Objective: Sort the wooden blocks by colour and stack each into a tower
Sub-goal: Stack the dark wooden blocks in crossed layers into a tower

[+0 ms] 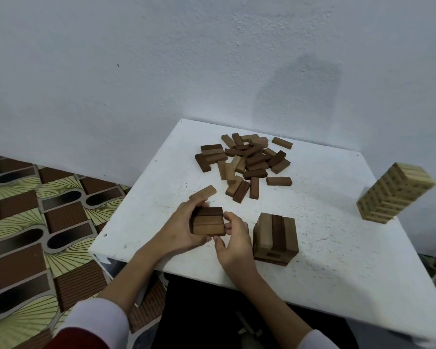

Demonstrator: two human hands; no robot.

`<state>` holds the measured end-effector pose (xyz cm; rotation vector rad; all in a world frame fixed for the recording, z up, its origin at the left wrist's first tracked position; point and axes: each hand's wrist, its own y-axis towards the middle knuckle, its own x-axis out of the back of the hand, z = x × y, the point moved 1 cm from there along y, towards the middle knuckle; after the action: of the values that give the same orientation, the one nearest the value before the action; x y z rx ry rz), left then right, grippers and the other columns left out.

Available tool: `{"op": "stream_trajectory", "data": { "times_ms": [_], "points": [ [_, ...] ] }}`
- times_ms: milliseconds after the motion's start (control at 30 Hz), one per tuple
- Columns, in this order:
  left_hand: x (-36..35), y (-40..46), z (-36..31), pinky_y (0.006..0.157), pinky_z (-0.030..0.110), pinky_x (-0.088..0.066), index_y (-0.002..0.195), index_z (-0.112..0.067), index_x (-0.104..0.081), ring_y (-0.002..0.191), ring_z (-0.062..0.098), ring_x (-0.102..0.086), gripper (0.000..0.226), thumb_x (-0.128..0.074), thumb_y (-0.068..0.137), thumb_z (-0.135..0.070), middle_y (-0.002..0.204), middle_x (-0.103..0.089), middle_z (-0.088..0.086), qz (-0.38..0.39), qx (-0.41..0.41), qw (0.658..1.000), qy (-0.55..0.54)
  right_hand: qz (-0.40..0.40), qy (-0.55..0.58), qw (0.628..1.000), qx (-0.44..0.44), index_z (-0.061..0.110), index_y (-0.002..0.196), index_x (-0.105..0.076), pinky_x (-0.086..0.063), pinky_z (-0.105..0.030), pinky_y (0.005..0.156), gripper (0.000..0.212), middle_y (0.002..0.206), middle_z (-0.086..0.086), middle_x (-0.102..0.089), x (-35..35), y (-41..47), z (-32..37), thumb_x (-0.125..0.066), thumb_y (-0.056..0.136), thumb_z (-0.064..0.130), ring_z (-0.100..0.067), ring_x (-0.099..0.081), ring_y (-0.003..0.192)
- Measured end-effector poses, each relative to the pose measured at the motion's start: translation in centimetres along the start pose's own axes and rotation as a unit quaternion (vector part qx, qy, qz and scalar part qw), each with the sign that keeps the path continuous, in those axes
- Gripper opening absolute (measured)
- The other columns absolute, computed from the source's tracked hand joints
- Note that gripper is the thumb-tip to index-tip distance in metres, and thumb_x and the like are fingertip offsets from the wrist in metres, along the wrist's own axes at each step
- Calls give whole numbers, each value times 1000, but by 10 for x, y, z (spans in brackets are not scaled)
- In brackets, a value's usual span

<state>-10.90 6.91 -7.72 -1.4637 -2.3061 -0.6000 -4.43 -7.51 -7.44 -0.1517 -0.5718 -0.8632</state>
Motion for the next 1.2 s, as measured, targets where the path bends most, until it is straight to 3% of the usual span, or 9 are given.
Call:
{"op": "stream_trajectory", "data": {
  "times_ms": [200,533,800,933,1033,1100,1200],
  "points": [
    [1,0,-1,88,3,-36,137,-46,-30,117,0,-46,93,-80,66,-12,122,-52,-10,4,1,1000,12,5,-6,1000,-2,13,136,-37,-34,-15,96,54,114,4,-39,0,0,1,-58,87,4,-13,-45,113],
    [1,1,-1,87,2,-36,130,-52,-30,115,-4,-45,90,-81,66,-14,121,-53,-13,1,4,1000,27,-2,-8,1000,-9,14,135,-38,-36,-20,97,53,112,5,-39,-1,2,1,-58,87,3,-14,-47,110],
    [6,1,-10,81,6,-46,122,-46,-42,109,-5,-51,83,-83,62,-7,117,-55,-11,-15,50,999,-12,9,-56,998,-35,15,137,-37,-37,-31,105,49,130,-2,-42,-3,5,9,-54,92,8,-18,-43,122],
    [18,4,-23,77,1,-40,125,-34,-43,105,-6,-52,79,-85,62,-11,114,-54,-14,-29,65,997,-20,0,-63,998,25,12,138,-33,-28,-22,108,52,137,-1,-36,7,4,36,-48,91,-1,-13,-32,126],
    [26,6,-43,87,11,-44,126,-33,-45,102,-2,-55,80,-85,59,-12,112,-55,-5,-20,42,997,-54,11,-58,995,84,12,140,-28,-24,-20,109,63,141,-1,-28,32,5,60,-48,85,-10,-13,-27,128],
    [26,7,-63,91,15,-46,125,-33,-45,102,1,-56,81,-82,56,-16,110,-57,-3,-10,15,997,-74,40,-60,992,105,18,142,-24,-21,-20,111,70,141,6,-25,60,8,68,-54,84,-6,-9,-22,131],
    [13,14,-89,91,17,-48,126,-37,-44,104,-1,-55,82,-82,56,-14,112,-56,-5,23,-18,997,-70,120,-70,985,106,24,144,-22,-19,-7,100,78,134,13,-25,102,11,65,-63,82,4,-1,-24,126]
  ]
}}
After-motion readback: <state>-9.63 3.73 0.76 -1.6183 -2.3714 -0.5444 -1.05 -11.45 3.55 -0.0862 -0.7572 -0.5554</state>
